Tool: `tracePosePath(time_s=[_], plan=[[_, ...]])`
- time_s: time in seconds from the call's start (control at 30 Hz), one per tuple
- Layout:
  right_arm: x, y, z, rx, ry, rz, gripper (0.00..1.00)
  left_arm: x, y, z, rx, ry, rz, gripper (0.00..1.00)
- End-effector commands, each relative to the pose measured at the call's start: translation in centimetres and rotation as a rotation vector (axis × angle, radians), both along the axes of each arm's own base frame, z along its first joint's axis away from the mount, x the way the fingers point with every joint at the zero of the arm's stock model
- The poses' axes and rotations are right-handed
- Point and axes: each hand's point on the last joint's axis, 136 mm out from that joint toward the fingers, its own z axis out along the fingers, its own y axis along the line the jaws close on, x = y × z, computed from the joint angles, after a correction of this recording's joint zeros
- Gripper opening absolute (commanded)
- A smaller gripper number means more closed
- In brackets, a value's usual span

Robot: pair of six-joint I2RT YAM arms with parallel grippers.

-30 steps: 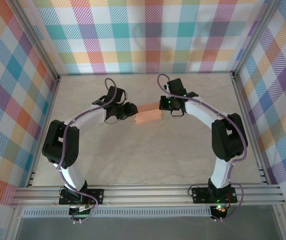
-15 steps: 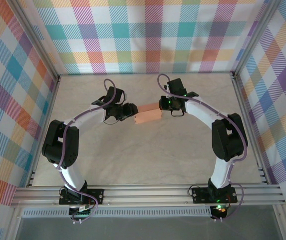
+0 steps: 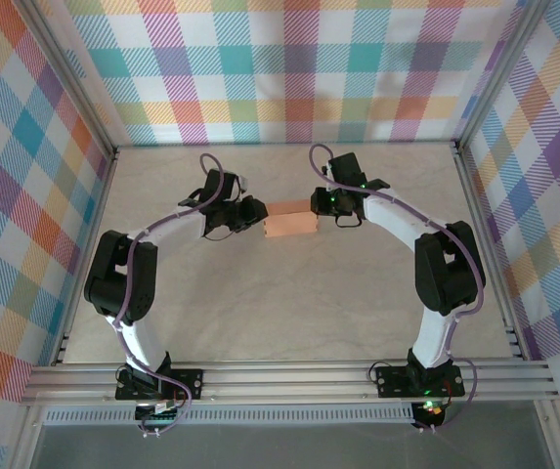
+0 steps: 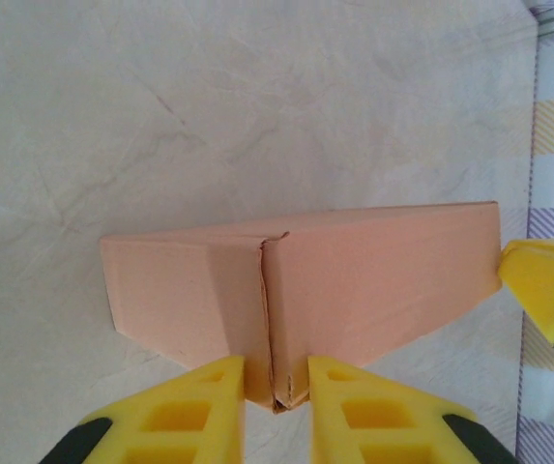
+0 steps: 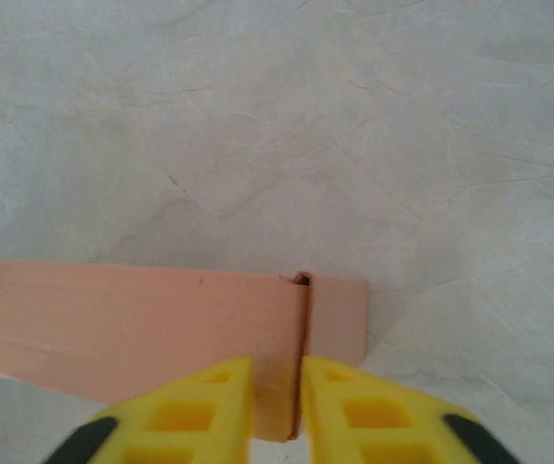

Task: Fold the paper box

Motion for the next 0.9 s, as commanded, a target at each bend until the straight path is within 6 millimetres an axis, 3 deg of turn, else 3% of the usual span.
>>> tracePosePath(time_s=[0.0,0.1,0.23,0.43,0.7,0.87], plan=[[-0.3,1.4,1.6,0.057,-0.02,0.066,0.47,-3.3,2.0,-7.8,0.108,0.236,0.022,0.19],[0.4,1.8,2.3,0.073,-0.044,0.07,0.73,-3.1,2.2,-7.6,0.126,0.232,0.021,0.2],[1.4,2.4,1.6,0.073,-0.012,0.066,0.85,-2.6,2.0,-6.8,0.123,0.218,0.012,0.21],[2.1,3.3,-0.3,0.083,0.057,0.066,0.83,-2.3,1.8,-6.5,0.12,0.205,0.002,0.21],[1.4,2.6,-3.7,0.023,0.133,0.075,0.82,-2.9,1.9,-6.8,0.129,0.235,-0.004,0.22],[0.9,2.3,-4.7,-0.001,0.161,0.079,0.68,-2.7,1.9,-6.3,0.125,0.224,-0.006,0.26]])
